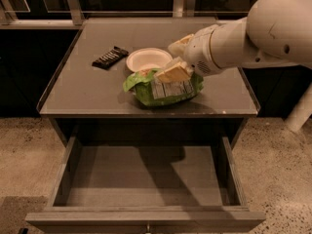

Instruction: Pick green rice chip bag from top drawer and place on counter

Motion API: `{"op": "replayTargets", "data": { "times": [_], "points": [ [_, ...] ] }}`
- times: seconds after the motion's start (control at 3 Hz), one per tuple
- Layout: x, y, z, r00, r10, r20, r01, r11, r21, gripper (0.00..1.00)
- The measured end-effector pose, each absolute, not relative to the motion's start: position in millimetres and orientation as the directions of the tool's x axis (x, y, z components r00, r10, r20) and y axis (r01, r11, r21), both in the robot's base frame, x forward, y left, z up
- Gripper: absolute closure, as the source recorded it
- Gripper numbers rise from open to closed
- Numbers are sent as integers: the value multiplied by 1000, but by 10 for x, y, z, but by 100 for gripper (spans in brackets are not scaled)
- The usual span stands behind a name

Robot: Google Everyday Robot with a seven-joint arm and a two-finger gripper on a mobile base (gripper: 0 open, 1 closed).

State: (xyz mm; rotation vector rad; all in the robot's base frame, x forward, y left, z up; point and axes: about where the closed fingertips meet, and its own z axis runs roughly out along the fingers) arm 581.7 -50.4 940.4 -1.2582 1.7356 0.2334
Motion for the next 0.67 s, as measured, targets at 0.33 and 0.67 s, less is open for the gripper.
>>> {"op": "replayTargets", "data": {
  "times": [0.33, 0.67],
  "points": [
    [5817, -504, 9405, -24, -639, -769, -819, 453, -351, 0],
    [5817, -504, 9405, -24, -639, -769, -819, 453, -351, 0]
  ]
}}
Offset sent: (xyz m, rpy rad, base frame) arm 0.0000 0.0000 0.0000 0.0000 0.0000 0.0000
